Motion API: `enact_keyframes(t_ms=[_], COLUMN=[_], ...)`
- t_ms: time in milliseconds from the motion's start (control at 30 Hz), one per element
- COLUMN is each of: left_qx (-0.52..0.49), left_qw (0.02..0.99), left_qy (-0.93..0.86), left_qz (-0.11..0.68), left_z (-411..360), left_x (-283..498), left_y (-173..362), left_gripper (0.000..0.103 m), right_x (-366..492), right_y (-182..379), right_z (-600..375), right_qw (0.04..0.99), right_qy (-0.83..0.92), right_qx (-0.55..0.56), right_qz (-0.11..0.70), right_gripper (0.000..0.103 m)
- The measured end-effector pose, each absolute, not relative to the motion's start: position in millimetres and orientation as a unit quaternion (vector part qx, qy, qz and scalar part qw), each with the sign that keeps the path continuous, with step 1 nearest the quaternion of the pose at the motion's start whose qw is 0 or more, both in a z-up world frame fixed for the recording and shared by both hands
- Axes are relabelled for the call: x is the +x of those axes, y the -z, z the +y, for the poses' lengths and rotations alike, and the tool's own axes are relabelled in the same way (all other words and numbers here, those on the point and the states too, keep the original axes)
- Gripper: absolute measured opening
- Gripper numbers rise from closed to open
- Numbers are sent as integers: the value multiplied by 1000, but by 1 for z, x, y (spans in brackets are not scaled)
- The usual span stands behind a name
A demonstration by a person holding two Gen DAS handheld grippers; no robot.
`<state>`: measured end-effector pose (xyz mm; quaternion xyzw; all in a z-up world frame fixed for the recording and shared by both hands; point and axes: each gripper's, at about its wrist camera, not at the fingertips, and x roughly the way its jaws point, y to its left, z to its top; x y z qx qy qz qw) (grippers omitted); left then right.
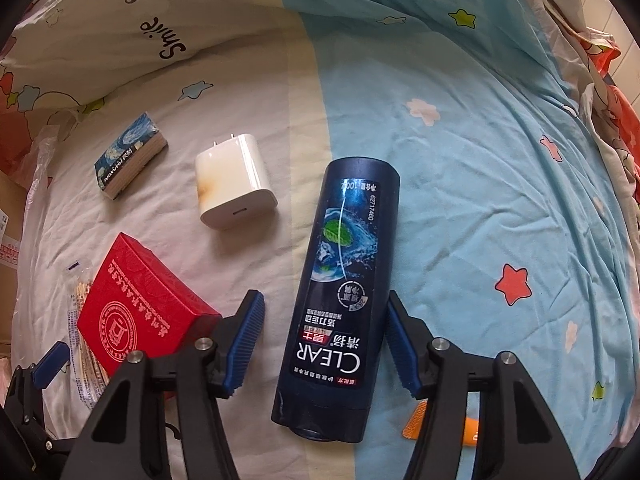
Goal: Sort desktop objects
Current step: 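Grasp the cotton swab bag with left tool while right tool grasps the blue shampoo bottle, then carry the swab bag and shampoo bottle over the cardboard box with both tools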
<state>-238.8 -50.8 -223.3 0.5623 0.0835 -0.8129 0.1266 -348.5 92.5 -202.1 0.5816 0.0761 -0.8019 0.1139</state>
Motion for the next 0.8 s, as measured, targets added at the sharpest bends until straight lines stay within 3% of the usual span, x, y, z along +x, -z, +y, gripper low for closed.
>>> enact_keyframes(t_ms=[100,200,300,433,600,800], left_qx=[561,559,558,557,560,563], left_qw=[124,121,118,116,116,115], left_qy=[815,816,818,818,816,813], left_qz=[82,81,79,79,83,88], left_z=[-49,-47,-45,-44,-46,-48], left_x=[-240,-240,-241,-243,-246,-250], left_y=[221,218,215,213,211,209], left_gripper=[103,100,79,69,60,57], right_x=[-349,-349,-349,-348,-346,-344], right_y=[202,201,201,199,197,193], right_z=[93,95,97,100,99,98], right_qw=[114,114,114,116,122,125], right_qy=[803,803,803,802,801,802], right_qx=[581,580,581,583,583,581], right_qz=[74,72,67,60,58,57], right_gripper=[55,48,40,38,37,35])
